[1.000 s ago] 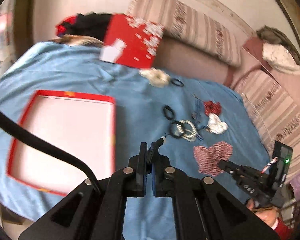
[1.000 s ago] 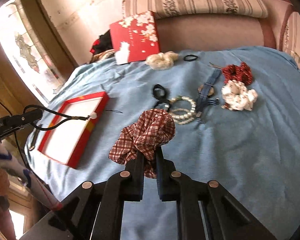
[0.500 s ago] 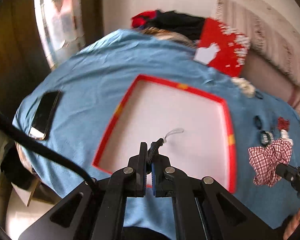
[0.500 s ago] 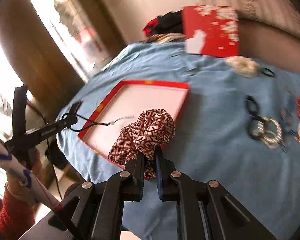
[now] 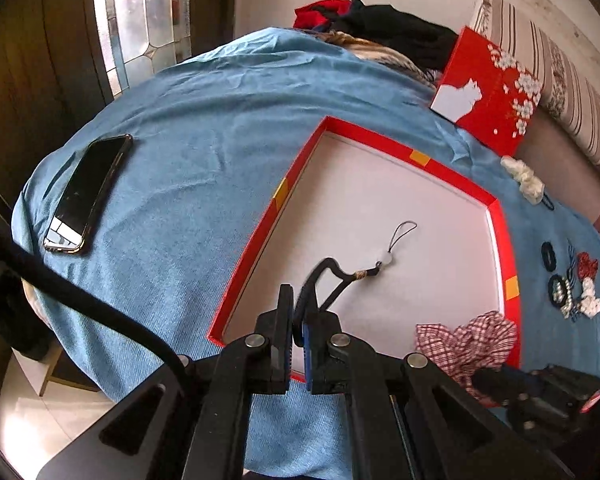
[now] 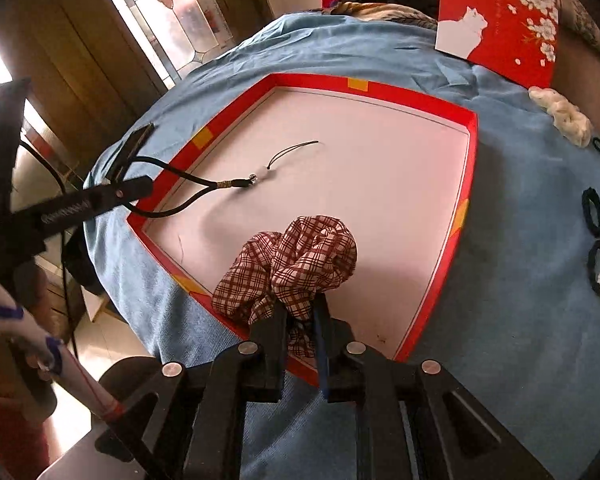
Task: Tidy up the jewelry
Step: 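Carry lanyard and plaid scrunchie into the red-rimmed tray and open both grippers, then move both grippers back to the remaining accessories, then grasp a black hair tie with left gripper while right grasps white polka-dot scrunchie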
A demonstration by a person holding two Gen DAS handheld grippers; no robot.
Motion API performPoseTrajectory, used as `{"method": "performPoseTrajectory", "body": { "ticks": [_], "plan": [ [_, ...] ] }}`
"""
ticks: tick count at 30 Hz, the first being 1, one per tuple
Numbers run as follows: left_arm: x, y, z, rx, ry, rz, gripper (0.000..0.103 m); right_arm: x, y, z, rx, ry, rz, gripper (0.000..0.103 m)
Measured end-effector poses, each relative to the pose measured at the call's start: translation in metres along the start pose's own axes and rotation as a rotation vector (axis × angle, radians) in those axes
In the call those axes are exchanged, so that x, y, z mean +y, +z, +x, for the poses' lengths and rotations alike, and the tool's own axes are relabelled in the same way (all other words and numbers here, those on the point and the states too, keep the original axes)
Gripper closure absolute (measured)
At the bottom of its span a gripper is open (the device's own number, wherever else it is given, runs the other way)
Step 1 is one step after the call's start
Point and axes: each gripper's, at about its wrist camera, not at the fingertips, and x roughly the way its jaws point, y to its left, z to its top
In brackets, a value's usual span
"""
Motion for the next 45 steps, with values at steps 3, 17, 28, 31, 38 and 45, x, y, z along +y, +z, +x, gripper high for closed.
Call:
{"method": "performPoseTrajectory", "body": {
  "ticks": [3,17,28,31,38,45],
  "plan": [
    [0.002,-0.001,-0.012,-0.028,-0.006,-0.027,0.074,0.006,0.0,-0.007,-0.021,-0.019,-0.023,0.062],
    [-0.078,-0.021,-0.077,-0.161,0.043,0.188,0.048,-0.029,-0.045,-0.087,-0.152,-0.117,-0.038,0.048],
    [-0.2,-0.054,-0.073,-0.086,-0.13,0.391,0.045,-0.185,-0.126,-0.148,-0.178,-0.306,0.29,0.048],
    [-0.233,-0.061,-0.06,-0.049,-0.181,0.424,0.046,-0.222,-0.143,-0.163,-0.195,-0.339,0.388,0.048],
    [-0.307,-0.065,-0.003,0.069,-0.276,0.459,0.046,-0.284,-0.157,-0.187,-0.251,-0.388,0.506,0.048],
    [-0.355,-0.047,0.064,0.168,-0.348,0.416,0.054,-0.333,-0.14,-0.192,-0.294,-0.401,0.57,0.048]
  ]
}}
